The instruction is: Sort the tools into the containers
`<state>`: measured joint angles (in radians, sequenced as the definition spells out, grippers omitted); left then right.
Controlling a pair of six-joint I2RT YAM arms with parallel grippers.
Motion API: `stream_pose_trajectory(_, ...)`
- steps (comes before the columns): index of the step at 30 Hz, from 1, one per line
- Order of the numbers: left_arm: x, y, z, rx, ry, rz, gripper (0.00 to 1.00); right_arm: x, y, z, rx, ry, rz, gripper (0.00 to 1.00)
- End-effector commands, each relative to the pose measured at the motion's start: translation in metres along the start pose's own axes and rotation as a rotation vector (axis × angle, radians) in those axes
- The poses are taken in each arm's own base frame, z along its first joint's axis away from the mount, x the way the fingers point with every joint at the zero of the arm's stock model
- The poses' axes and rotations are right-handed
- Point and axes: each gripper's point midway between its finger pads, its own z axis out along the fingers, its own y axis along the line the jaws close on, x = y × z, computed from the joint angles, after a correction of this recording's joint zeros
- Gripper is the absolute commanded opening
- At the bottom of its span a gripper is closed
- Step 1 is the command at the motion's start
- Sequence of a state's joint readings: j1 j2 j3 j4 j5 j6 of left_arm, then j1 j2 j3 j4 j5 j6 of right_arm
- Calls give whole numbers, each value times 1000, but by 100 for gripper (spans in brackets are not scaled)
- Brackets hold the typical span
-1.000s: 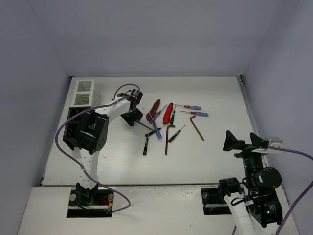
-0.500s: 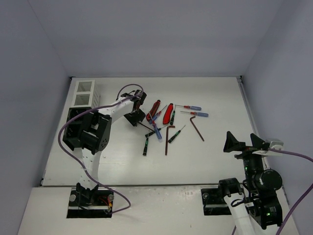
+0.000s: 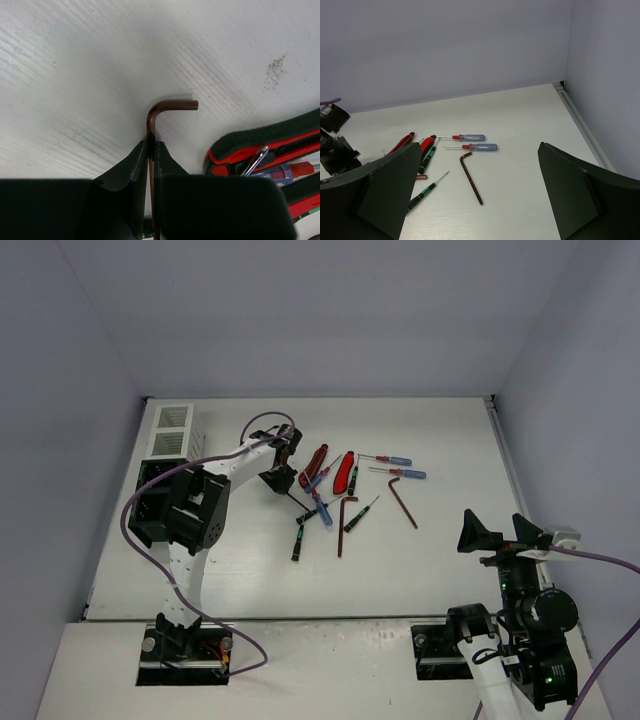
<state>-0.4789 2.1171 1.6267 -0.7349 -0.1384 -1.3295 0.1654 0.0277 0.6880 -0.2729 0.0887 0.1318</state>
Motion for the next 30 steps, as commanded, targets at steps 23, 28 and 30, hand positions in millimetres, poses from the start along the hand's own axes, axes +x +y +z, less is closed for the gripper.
stream_pose_trajectory(23,-196,100,-278,141,-1019,109,0,-20,8,1,-38,-74,27,100)
stream_pose_trajectory(28,-235,168,-283,39,-1117,27,0,-20,11,1,-56,-72,25,100)
stream_pose_trajectory(30,-242,187,-286,-3,-1153,15,0,-20,12,1,-59,-73,25,100)
